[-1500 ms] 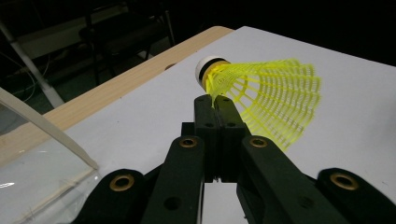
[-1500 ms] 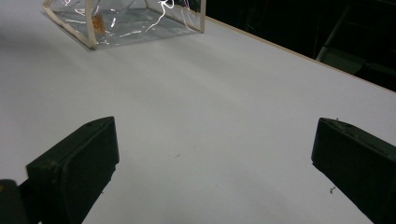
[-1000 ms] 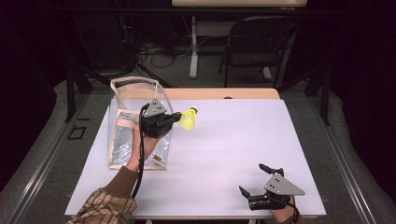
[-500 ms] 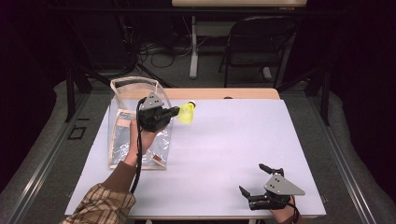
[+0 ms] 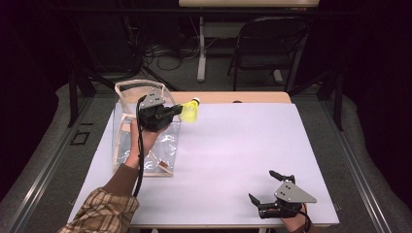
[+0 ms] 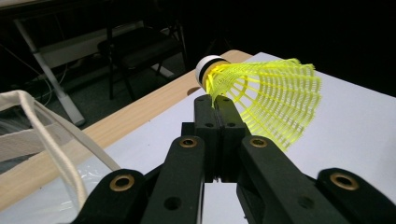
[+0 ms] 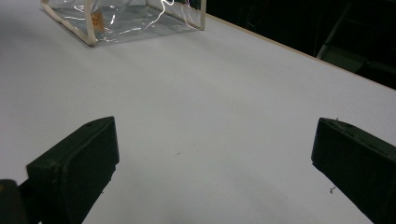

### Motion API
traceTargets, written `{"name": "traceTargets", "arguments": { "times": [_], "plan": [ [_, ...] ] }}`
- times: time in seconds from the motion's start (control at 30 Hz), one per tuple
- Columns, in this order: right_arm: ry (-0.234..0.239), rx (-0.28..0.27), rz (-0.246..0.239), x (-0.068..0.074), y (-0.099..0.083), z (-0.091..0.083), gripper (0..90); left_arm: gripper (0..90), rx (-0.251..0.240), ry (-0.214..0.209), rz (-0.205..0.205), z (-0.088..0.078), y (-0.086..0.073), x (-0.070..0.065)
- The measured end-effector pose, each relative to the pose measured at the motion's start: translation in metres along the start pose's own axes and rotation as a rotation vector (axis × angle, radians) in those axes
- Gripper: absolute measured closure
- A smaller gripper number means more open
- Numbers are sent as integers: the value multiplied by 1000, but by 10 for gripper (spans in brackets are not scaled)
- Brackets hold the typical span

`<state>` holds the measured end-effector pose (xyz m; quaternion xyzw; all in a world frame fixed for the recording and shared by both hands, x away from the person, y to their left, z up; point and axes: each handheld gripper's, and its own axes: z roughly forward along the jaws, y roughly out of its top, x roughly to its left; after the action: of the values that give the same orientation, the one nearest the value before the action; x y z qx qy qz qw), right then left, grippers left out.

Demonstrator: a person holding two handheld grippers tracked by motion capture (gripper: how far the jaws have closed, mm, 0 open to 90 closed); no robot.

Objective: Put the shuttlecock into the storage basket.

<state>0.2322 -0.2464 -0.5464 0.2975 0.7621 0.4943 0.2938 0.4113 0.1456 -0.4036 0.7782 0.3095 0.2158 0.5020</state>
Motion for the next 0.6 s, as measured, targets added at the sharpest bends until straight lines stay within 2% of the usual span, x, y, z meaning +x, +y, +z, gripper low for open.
{"name": "traceTargets", "arguments": {
  "times": [0.6],
  "plan": [
    [0,3,-2,0,0,0,1,900,-23,25,-5,-10,11,11]
  ]
}}
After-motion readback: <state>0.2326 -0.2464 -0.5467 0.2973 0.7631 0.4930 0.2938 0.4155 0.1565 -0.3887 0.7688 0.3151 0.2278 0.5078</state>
